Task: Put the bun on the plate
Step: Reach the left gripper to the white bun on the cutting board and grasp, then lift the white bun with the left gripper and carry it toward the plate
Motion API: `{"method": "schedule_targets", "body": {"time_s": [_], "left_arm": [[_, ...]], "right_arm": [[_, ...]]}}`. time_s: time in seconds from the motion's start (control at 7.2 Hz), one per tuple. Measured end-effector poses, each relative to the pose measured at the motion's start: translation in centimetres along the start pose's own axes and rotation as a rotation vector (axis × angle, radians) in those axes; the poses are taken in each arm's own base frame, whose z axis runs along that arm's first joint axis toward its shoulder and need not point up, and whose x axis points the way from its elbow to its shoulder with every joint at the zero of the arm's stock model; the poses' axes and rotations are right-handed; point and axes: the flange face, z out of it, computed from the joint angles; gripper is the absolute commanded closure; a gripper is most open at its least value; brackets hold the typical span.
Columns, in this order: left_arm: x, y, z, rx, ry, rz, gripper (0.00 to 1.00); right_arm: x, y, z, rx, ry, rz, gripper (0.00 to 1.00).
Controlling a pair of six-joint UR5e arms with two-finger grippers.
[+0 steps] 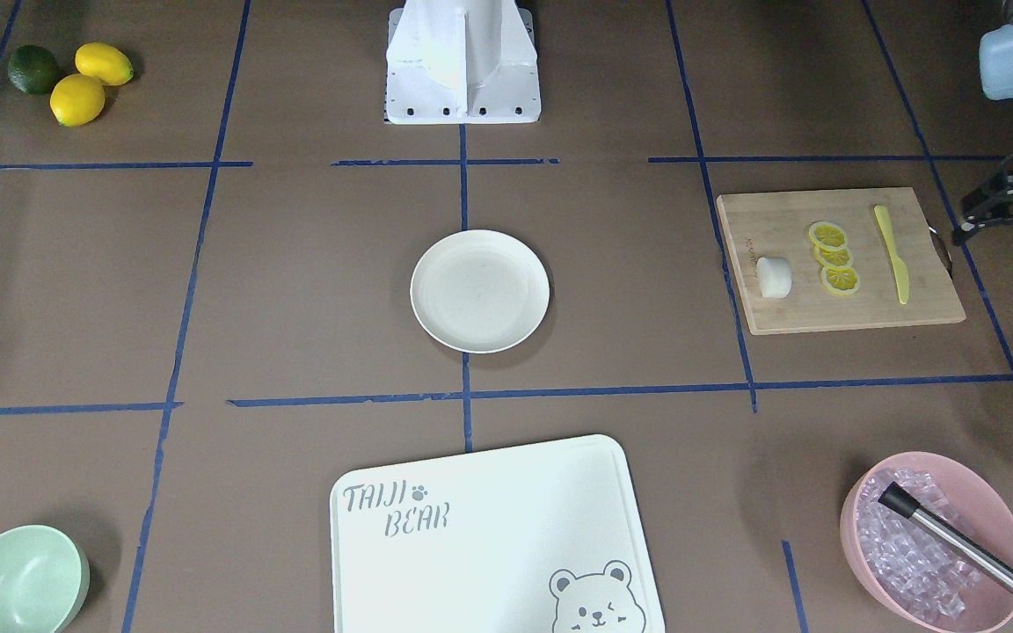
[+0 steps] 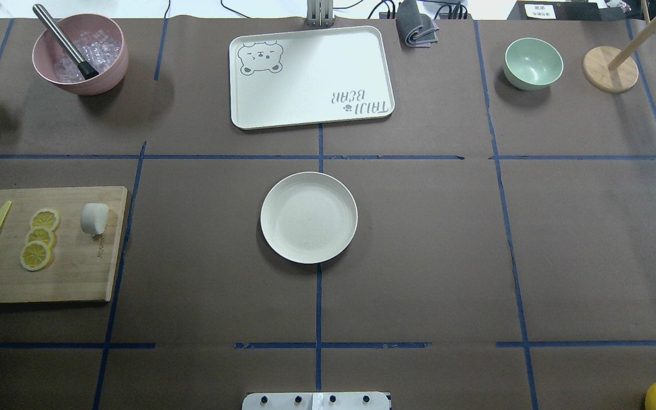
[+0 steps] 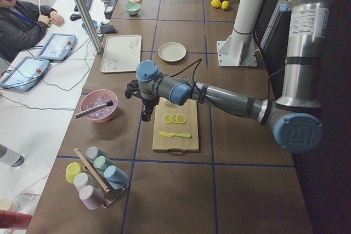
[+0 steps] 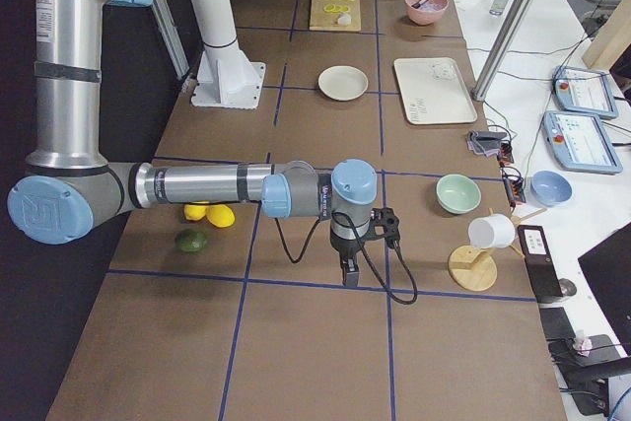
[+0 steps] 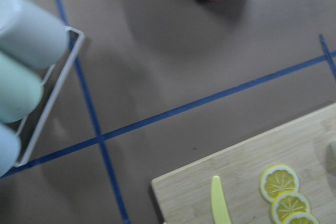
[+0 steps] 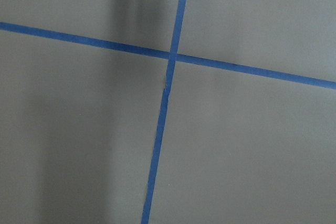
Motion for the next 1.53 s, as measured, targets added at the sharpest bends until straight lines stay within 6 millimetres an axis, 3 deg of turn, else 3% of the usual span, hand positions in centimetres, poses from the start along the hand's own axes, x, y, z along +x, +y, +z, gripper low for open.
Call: {"method": "schedule_targets", "body": {"time_s": [0.42,0.69,0.83,0.97,1.11,1.53], "left_arm": [[10.0,0.6,7.7,0.039,-0.036,-0.135,0.0],[13.5,2.0,11.4,0.016,-0.041,-0.116,0.0],[14.3,2.7,13.0,0.004,-0.054,-0.102,0.0],[14.7,3.1,14.0,-0.007,-0.063,-0.093,0.2],[14.9,3.3,14.5,-0.013,-0.066,-0.09,0.64],[15.7,3.2,14.4,-0.014,-0.059,-0.084,0.78]], "right_arm": [[0.0,-0.1,-0.1,0.002,0.001,-0.001,0.0],[-0.1,-0.1,-0.1,0.002,0.0,-0.001,0.0],[0.0,-0.1,0.0,0.001,0.0,0.0,0.0],[0.0,-0.1,0.1,-0.001,0.0,0.001,0.0],[0.1,-0.1,0.2,-0.003,0.0,0.003,0.0],[0.2,-0.1,0.3,-0.005,0.0,0.004,0.0]]}}
